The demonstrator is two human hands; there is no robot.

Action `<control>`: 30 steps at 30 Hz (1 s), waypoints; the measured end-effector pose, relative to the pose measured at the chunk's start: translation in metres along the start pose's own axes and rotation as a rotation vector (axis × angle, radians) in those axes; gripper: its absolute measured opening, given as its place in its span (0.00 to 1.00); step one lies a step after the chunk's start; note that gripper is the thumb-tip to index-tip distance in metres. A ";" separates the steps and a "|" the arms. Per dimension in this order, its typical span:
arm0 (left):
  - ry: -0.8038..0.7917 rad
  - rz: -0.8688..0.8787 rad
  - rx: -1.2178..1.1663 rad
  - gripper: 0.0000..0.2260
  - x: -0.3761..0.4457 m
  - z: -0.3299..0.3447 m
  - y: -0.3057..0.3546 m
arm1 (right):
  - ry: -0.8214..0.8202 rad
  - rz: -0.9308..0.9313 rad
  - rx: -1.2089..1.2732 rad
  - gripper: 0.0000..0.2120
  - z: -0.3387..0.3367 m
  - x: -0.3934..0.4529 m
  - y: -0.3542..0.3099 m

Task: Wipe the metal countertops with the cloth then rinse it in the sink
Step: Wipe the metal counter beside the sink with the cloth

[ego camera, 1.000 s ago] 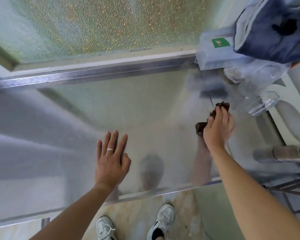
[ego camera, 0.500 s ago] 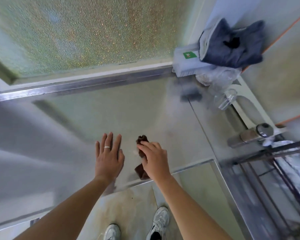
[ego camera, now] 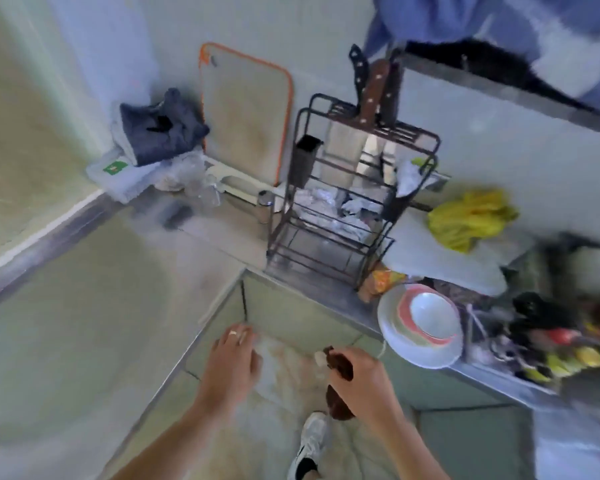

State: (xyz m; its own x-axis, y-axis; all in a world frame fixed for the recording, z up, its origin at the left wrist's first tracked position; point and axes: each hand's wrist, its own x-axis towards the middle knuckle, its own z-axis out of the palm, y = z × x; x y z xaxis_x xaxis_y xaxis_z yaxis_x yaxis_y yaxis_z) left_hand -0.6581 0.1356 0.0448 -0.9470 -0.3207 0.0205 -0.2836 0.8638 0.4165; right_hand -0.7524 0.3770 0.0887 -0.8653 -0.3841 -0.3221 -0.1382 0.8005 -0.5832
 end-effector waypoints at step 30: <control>-0.639 1.249 0.196 0.23 -0.037 0.347 0.503 | 0.761 0.850 -0.066 0.28 -0.031 -0.148 0.435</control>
State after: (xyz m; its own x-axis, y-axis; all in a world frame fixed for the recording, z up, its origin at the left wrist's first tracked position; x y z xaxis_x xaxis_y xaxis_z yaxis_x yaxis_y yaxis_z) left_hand -0.8185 0.7169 -0.0619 -0.4763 0.8656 -0.1543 0.8126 0.5004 0.2988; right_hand -0.6993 0.7962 -0.0940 -0.7554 0.6537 -0.0454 0.6258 0.6992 -0.3455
